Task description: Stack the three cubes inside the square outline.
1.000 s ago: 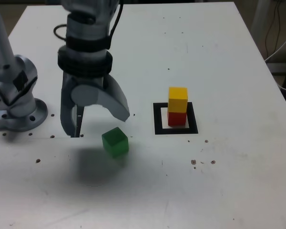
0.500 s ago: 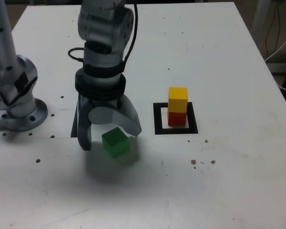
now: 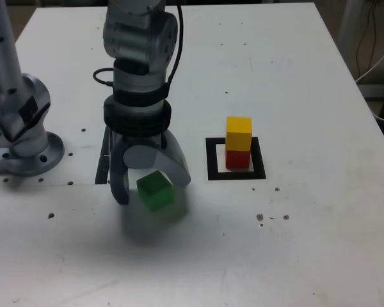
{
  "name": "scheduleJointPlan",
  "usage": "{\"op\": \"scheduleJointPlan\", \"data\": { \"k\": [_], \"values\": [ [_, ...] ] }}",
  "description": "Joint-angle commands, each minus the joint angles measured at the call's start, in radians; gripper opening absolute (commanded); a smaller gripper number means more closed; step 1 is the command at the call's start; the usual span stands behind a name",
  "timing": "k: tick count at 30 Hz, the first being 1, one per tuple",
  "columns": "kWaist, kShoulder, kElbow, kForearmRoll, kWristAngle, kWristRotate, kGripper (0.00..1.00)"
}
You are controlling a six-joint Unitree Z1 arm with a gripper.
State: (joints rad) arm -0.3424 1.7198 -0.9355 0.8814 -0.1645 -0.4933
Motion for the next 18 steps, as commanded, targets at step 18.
{"op": "scheduleJointPlan", "data": {
  "k": [18],
  "values": [
    [-0.013, 0.037, -0.007, -0.029, 0.016, -0.011, 0.61]
  ]
}}
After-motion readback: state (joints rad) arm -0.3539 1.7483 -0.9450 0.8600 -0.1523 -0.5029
